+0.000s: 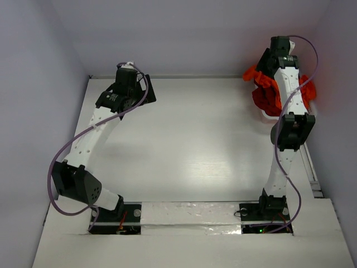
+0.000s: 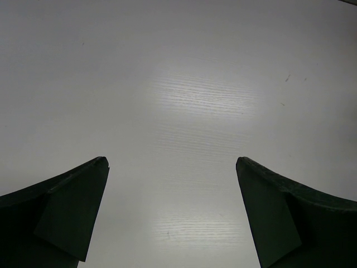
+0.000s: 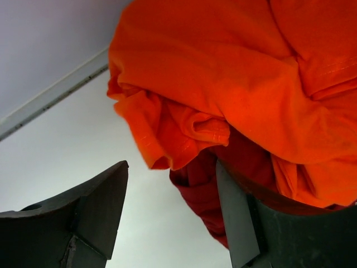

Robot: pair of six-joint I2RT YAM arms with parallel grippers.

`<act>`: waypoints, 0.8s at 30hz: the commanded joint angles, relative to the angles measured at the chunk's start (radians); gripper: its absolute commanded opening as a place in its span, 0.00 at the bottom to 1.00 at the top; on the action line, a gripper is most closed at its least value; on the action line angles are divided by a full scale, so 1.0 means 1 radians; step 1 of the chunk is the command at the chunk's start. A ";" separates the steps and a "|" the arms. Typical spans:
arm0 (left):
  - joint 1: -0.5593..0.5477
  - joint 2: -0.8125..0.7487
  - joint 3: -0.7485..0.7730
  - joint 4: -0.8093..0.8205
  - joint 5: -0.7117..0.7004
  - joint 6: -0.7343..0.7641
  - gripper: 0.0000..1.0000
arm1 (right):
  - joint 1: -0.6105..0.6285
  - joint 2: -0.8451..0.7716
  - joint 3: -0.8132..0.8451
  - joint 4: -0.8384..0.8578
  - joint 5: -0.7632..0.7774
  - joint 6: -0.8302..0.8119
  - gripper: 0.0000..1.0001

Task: Fold and stack the t-shirts
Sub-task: Grab crumpled tshirt from bin with the right arm

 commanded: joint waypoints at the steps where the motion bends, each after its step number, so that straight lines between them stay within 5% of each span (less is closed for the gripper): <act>1: -0.002 -0.049 -0.033 0.029 0.002 0.004 0.99 | -0.010 0.034 0.052 0.003 -0.031 -0.008 0.69; 6: -0.002 -0.061 -0.042 0.032 0.016 -0.002 0.99 | -0.010 0.067 0.084 0.009 -0.060 -0.008 0.66; 13: -0.002 -0.053 -0.056 0.032 0.017 -0.003 0.99 | -0.019 0.073 0.093 0.009 -0.070 -0.006 0.42; 24: -0.002 -0.047 -0.058 0.030 0.025 -0.006 0.99 | -0.019 0.074 0.092 0.015 -0.083 -0.006 0.35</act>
